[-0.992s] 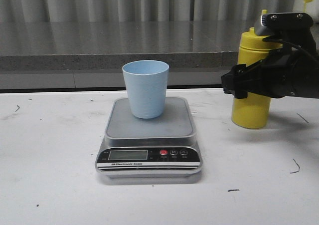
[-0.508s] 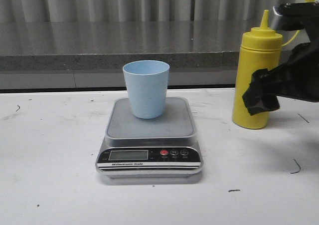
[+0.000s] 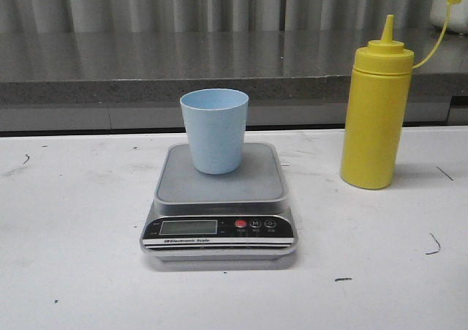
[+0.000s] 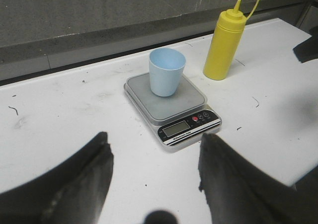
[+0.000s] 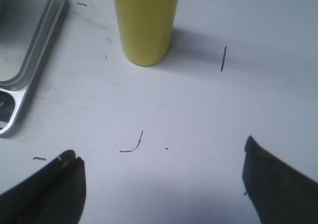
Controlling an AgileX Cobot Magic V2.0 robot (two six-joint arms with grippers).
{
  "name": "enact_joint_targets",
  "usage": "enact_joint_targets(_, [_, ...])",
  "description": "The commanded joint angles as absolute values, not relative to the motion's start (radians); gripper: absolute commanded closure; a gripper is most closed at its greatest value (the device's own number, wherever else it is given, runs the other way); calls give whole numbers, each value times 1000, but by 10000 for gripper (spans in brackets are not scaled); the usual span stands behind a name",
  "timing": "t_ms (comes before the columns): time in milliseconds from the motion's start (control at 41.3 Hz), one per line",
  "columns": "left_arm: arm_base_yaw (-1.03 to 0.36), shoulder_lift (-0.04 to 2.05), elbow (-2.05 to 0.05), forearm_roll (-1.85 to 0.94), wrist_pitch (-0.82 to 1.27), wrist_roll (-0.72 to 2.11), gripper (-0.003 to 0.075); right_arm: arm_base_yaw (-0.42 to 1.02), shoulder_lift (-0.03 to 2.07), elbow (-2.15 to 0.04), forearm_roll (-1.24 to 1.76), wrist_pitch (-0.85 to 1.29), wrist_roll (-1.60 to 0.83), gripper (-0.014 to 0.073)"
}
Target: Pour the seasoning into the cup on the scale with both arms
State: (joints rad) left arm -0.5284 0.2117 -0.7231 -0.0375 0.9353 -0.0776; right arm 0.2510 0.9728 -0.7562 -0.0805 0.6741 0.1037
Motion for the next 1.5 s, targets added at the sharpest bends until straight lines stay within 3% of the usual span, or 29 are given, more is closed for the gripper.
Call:
enact_joint_targets(0, [-534, 226, -746, -42, 857, -85, 332, 256, 860, -797, -81, 717, 93, -61])
enact_joint_targets(581, [-534, 226, -746, -42, 857, -85, 332, 256, 449, -800, -18, 993, 91, -61])
enact_joint_targets(1379, [-534, 226, -746, -42, 857, -85, 335, 256, 425, -800, -62, 996, 83, -61])
enact_joint_targets(1476, [-534, 226, -746, -42, 857, -85, 390, 256, 425, -800, -62, 996, 83, -61])
